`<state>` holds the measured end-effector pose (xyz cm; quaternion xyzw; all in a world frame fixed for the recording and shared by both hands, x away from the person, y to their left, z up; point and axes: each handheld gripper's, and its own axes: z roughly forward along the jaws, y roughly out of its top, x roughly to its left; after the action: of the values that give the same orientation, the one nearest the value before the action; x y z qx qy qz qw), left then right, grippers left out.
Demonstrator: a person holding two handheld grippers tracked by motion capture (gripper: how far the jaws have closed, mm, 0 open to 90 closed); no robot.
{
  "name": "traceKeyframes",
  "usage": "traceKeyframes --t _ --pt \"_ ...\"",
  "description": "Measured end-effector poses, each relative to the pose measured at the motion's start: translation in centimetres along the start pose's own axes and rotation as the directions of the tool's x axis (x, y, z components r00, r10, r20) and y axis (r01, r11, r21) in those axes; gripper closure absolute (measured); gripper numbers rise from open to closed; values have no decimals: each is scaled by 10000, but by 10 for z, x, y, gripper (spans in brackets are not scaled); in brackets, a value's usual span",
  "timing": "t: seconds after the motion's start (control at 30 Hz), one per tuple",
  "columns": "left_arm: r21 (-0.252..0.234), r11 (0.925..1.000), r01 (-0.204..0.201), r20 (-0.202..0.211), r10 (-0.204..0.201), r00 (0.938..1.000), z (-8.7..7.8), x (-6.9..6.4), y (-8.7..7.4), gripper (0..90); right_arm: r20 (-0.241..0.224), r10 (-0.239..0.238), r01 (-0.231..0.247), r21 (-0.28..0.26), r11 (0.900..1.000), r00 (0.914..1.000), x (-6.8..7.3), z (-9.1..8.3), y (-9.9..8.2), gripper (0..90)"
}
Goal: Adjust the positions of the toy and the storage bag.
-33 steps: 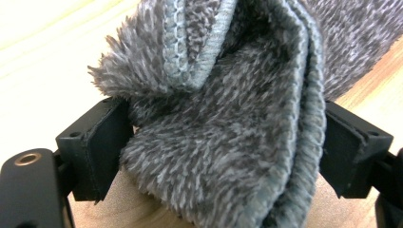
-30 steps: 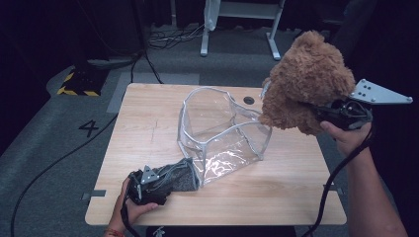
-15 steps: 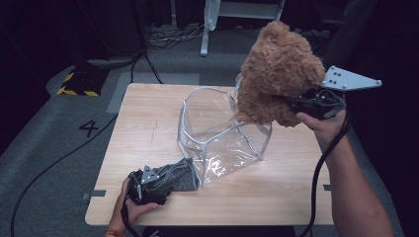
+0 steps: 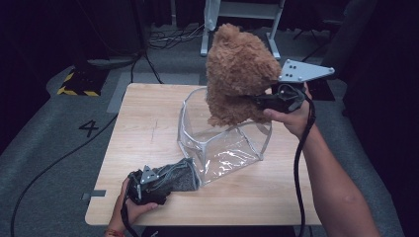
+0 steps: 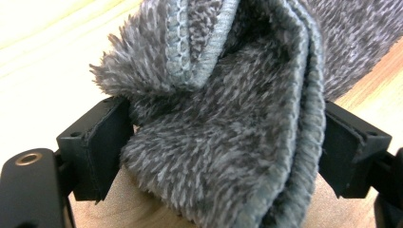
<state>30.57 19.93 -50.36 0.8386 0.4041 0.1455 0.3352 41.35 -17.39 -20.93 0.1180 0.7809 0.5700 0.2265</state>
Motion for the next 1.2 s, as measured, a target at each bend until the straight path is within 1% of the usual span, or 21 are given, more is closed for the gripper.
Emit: traceKeyframes --t 0.07,0.1,0.13,0.17,0.3,0.33,0.37,0.53,0.67,0.73,0.87,0.97,1.07,1.2 --pt "-39 10000 -1 6 1 10000 0 0 0 144 -185 -67 69 92 9999 9998 2 10 3 523" --pt "-51 9999 92 47 -92 9999 0 0 0 144 -236 -84 89 175 9998 9997 4 13 5 523" --pt "-45 10000 82 41 -81 10000 0 0 0 144 -315 -193 201 246 9995 9993 6 19 6 522" --pt "-38 10000 -15 -2 15 10000 0 0 0 145 -403 -224 236 282 9993 9989 7 22 7 522" --pt "-13 10000 -8 0 8 10000 0 0 0 145 -723 -330 370 551 9978 9968 10 43 7 522" --pt "-59 9999 107 36 -107 9999 0 0 0 145 -740 -336 382 617 9974 9967 11 47 7 522" --pt "-15 10000 -10 -4 10 10000 0 0 0 145 -771 -373 425 661 9969 9963 11 50 6 522" --pt "-7 10000 -27 -36 27 10000 0 0 0 145 -929 -317 394 823 9958 9952 10 67 1 522" --pt "2 10000 -40 -36 40 10000 0 0 0 145 -1042 -314 431 1121 9928 9941 6 78 -1 521" --pt "-6 10000 -24 -15 24 10000 0 0 0 146 -1171 -316 470 1311 9902 9926 5 83 -3 521" --pt "-2 10000 0 -2 0 10000 0 0 0 146 -1232 -292 488 1594 9860 9920 3 87 -10 520" --pt "3 10000 5 -4 -5 10000 0 0 0 146 -1352 -106 362 1881 9815 9908 1 87 -18 518" --pt "-6 10000 2 -13 -2 10000 0 0 0 145 -1364 126 179 2204 9752 9906 -2 86 -26 513" --pt "-3 10000 -11 -9 10 10000 0 0 0 145 -1522 562 -162 2518 9677 9868 -4 87 -38 508"
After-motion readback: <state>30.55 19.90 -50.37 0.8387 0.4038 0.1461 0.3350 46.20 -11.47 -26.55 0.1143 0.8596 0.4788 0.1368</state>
